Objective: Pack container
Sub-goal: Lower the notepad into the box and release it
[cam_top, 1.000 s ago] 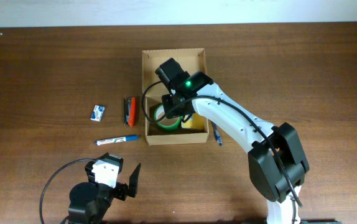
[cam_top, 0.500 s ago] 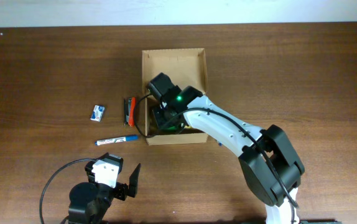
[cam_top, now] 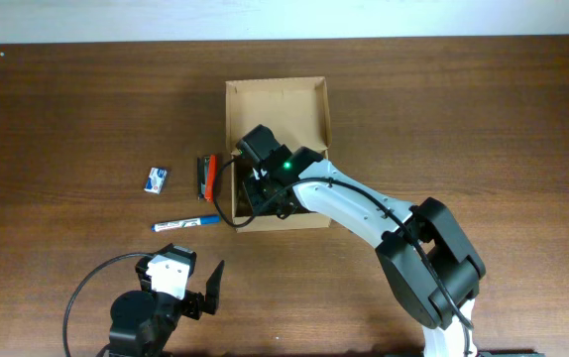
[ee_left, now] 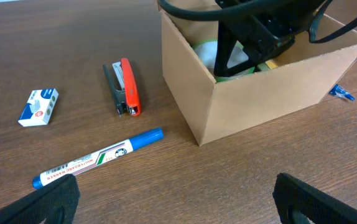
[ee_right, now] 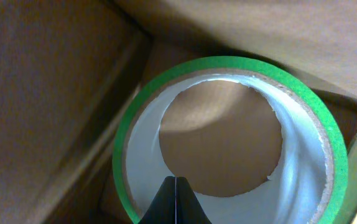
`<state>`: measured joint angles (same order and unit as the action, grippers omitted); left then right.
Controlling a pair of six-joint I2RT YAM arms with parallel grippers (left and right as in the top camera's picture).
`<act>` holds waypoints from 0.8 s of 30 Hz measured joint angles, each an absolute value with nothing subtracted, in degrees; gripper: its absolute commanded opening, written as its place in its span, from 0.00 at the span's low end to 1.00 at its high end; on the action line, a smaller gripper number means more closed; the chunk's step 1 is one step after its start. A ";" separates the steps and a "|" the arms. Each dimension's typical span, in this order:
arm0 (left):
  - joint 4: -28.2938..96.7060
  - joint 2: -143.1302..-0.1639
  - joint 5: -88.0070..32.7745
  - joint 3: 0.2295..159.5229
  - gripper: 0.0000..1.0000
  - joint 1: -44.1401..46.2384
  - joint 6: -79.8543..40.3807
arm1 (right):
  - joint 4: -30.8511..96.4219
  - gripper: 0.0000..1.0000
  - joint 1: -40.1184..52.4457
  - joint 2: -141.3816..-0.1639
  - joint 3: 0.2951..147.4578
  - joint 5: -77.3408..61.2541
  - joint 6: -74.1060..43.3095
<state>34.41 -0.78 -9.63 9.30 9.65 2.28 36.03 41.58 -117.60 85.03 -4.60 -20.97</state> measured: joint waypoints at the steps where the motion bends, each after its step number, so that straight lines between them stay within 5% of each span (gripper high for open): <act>1: 34.41 -0.78 -9.63 9.30 0.99 9.65 2.28 | 35.48 0.04 41.58 -117.60 84.95 -5.26 -20.99; 24: 34.41 -0.78 -9.63 9.30 1.00 9.65 2.28 | 32.45 0.04 41.63 -117.60 84.95 -13.43 -18.96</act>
<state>34.41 -0.78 -9.63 9.30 9.65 2.28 32.45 41.63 -117.60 84.95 -13.43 -18.96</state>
